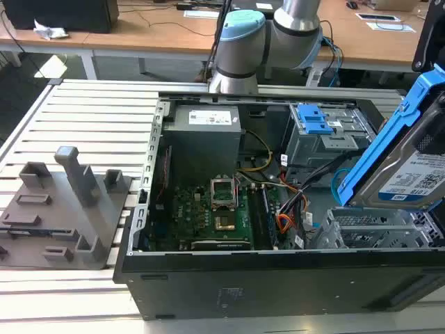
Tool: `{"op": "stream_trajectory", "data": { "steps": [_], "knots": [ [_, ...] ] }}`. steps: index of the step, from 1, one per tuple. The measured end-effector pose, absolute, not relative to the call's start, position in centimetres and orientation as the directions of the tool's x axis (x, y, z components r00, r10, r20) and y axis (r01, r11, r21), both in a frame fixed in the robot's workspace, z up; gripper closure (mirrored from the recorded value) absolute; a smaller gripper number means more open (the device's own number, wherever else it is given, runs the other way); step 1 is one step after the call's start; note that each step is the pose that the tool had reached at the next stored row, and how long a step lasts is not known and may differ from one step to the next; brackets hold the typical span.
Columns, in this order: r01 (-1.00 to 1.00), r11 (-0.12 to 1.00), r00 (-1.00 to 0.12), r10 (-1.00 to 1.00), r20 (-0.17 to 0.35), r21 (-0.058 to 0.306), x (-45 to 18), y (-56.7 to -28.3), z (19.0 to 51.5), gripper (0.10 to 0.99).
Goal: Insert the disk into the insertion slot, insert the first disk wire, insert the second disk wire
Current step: 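Insert the disk into the insertion slot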
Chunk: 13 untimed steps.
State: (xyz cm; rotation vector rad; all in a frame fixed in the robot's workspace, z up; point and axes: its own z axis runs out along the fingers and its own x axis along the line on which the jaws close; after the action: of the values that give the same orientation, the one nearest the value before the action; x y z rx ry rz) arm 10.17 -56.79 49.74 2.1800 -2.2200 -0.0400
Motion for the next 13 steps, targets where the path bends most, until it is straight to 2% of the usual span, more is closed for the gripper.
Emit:
{"op": "stream_trajectory", "data": {
  "steps": [4,13],
  "knots": [
    [-0.999,0.018,-0.018,-1.000,0.003,0.040,10.2,-56.8,47.8,0.722],
    [-0.999,0.018,-0.018,-1.000,0.003,0.041,10.9,-56.7,46.7,0.722]
  ]
}}
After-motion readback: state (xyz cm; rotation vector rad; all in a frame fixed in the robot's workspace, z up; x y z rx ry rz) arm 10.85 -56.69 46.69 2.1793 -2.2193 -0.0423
